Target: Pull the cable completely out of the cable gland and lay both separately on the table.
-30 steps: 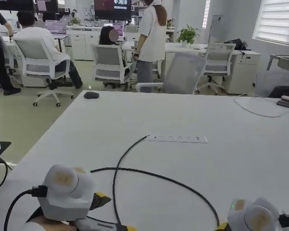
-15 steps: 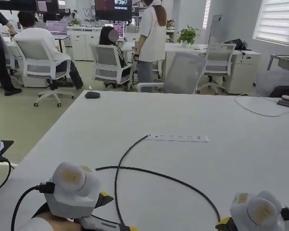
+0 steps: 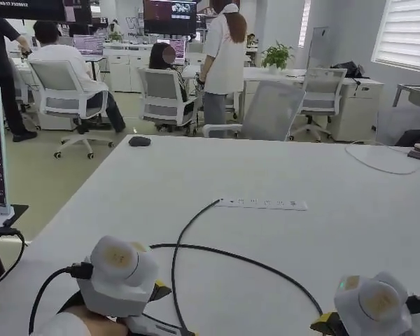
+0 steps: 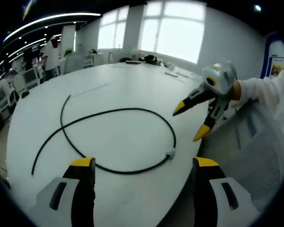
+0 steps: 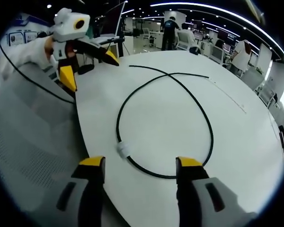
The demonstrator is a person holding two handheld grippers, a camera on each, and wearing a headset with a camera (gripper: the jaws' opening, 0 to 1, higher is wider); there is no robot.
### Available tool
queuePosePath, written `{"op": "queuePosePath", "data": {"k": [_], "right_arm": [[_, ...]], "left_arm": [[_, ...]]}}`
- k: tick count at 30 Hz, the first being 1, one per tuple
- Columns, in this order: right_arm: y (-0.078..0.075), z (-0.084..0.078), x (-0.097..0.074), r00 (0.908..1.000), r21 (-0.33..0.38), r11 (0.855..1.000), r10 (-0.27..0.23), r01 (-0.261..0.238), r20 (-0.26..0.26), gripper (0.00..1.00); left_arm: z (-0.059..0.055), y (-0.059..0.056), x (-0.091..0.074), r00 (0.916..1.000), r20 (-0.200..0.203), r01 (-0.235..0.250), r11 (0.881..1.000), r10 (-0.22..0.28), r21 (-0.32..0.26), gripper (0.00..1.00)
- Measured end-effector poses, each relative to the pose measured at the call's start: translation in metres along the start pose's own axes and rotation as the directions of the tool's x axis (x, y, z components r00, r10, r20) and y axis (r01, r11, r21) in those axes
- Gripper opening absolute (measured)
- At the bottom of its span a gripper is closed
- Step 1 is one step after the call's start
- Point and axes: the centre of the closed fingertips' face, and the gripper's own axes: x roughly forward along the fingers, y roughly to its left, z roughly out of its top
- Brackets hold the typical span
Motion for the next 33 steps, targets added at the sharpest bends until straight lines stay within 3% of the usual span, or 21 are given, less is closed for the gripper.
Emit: {"op": "queuePosePath", "data": {"k": [14, 17, 23, 33], "right_arm": [[0.01, -0.002, 0.026, 0.9932, -0.086, 0.992, 0.081, -0.088, -0.083, 0.49], [0.011, -0.004, 0.034, 0.9923, -0.116, 0.989, 0.078, -0.089, -0.096, 0.44], [0.014, -0.01, 0.043, 0.9891, -0.174, 0.979, 0.085, -0.105, -0.121, 0.34], [0.025, -0.019, 0.056, 0.9826, -0.254, 0.955, 0.116, -0.15, -0.145, 0.26]], "left_arm": [[0.004, 0.004, -0.002, 0.9997, 0.018, -0.015, 1.0, 0.015, -0.006, 0.83], [0.003, 0.005, -0.002, 0.9996, 0.019, -0.019, 1.0, 0.019, -0.001, 0.82], [0.001, 0.005, -0.002, 0.9998, 0.012, -0.019, 1.0, 0.019, -0.001, 0.81], [0.002, 0.004, -0.003, 0.9997, 0.014, -0.02, 1.0, 0.02, 0.006, 0.81]]}}
